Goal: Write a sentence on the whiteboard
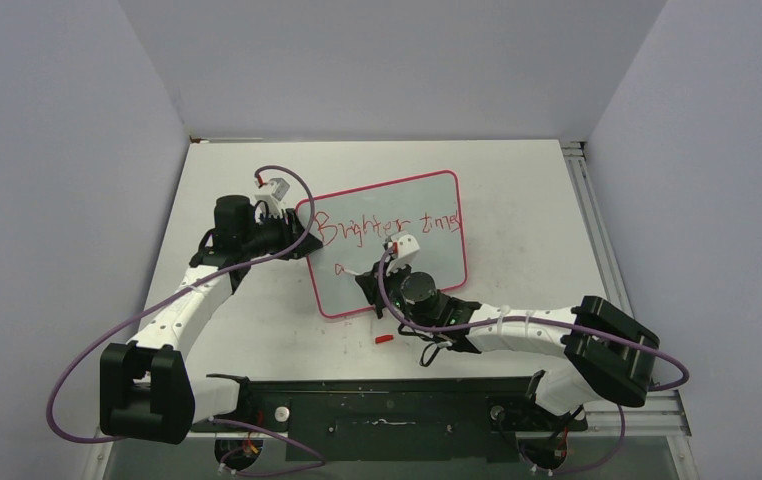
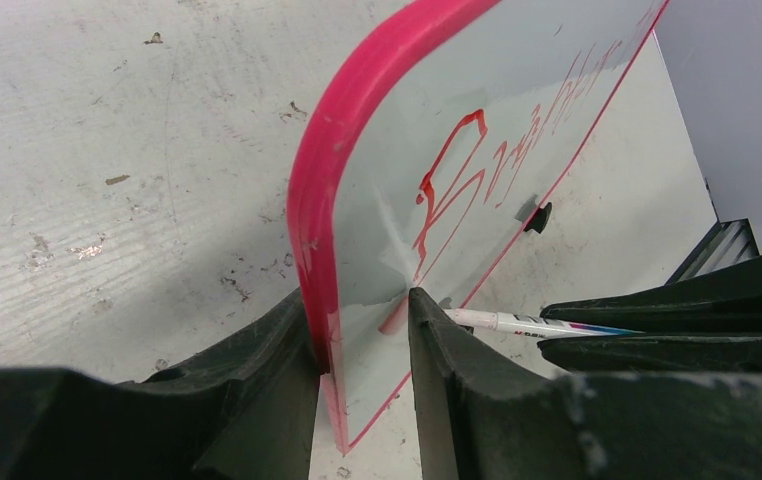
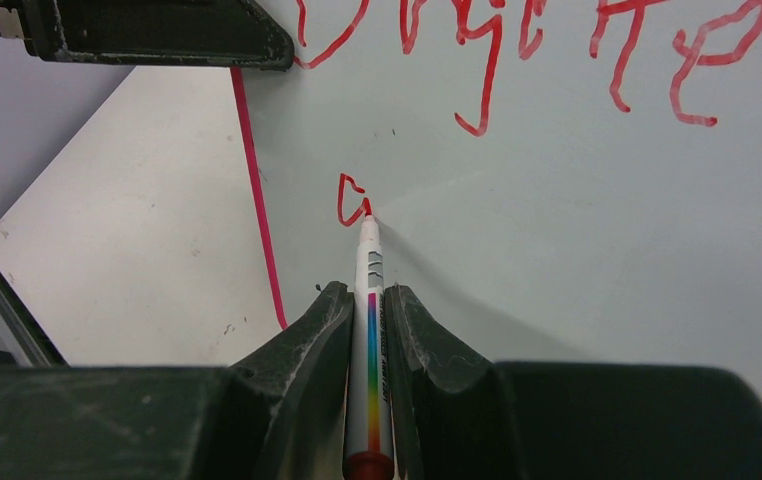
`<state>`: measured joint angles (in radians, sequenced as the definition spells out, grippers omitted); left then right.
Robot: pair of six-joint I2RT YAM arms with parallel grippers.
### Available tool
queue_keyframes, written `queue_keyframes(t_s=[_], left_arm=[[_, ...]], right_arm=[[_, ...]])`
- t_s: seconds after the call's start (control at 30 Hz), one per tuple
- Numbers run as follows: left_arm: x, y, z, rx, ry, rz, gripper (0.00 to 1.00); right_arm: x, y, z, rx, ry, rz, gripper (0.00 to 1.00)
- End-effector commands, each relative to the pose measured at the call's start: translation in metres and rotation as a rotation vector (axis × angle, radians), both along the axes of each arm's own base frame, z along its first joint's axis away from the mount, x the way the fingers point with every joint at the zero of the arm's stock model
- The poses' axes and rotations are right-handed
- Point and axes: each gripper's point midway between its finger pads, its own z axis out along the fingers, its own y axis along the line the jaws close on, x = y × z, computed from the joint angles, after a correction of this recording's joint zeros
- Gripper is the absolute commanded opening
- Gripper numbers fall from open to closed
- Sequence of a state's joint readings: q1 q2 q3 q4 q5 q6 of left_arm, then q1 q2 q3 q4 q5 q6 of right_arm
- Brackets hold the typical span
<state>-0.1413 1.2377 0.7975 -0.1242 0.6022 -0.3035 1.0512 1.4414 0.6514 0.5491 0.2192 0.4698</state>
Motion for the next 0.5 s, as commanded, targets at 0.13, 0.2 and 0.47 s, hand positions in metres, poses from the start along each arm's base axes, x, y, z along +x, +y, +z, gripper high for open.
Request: queue_keyframes(t_s=[0.13,0.2,0.47], left_arm=[[0.005,-0.006,0.030,-0.039,-0.084,-0.034,0.34],[0.005,-0.006,0.030,-0.039,-0.082,-0.033,0.34],[0.005,-0.006,0.031,-0.039,-0.085,-0.034,0.34]], right_arm=[[-0.002,-0.007,0.002,0.012,0.001,-0.026,0.05],[-0.001,-0.010,0.002,0.008,-0.001,-0.040,0.05],[0.002,-0.019,0.018,0.017,-0.035,-0.069,0.05]])
